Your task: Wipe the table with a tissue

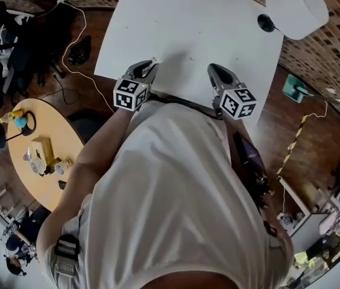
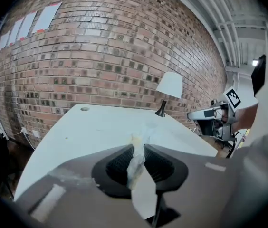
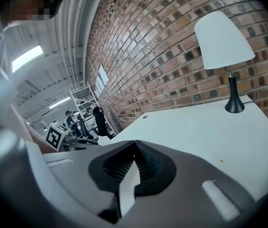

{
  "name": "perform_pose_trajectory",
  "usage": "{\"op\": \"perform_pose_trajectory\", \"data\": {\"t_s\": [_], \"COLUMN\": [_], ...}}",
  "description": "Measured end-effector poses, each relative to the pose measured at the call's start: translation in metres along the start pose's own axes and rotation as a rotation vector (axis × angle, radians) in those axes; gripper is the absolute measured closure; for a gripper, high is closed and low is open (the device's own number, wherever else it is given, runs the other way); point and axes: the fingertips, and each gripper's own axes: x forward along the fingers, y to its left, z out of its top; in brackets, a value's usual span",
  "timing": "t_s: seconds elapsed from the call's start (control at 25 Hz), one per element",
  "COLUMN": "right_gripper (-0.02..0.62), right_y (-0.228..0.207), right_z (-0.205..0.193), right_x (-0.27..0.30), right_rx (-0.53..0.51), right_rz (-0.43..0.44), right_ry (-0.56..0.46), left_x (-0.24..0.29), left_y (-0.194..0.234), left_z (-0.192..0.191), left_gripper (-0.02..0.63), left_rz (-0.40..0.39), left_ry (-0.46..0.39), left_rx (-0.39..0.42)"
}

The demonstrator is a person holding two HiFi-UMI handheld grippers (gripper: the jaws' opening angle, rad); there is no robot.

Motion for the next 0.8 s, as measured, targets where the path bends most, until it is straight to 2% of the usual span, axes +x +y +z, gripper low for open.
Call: {"op": "perform_pose_trajectory", "data": {"t_s": [0.32,0.52,0.68,0.8], "right_gripper": [0.588,0.588,0.588,0.588], "right_y": [-0.003,0.003,0.006,0.006], "right_z": [-0.011,-0.01,-0.01,-0.009], "right_x": [0.002,0.011,0.014,0.016], "right_rx": [0.061,0.086,0.111,0.119], "right_rz": [-0.048,-0.083,-0.116,-0.143], "right_ry": [-0.019,-0.035,-0.045,-0.052], "left_x": [0.006,0.019,0.037,0.049], "left_y": [0.02,0.036,0.049,0.056], "left_z": [-0.015,-0.028,-0.028,-0.021], "left_gripper": [0.531,0.531,0.531,0.531], "left_rz": [0.018,-0.001,-0.043,-0.058], "left_ry": [0.081,0.147,0.183,0.19], "left_rx": [0.022,0.041,0.012,0.043]}}
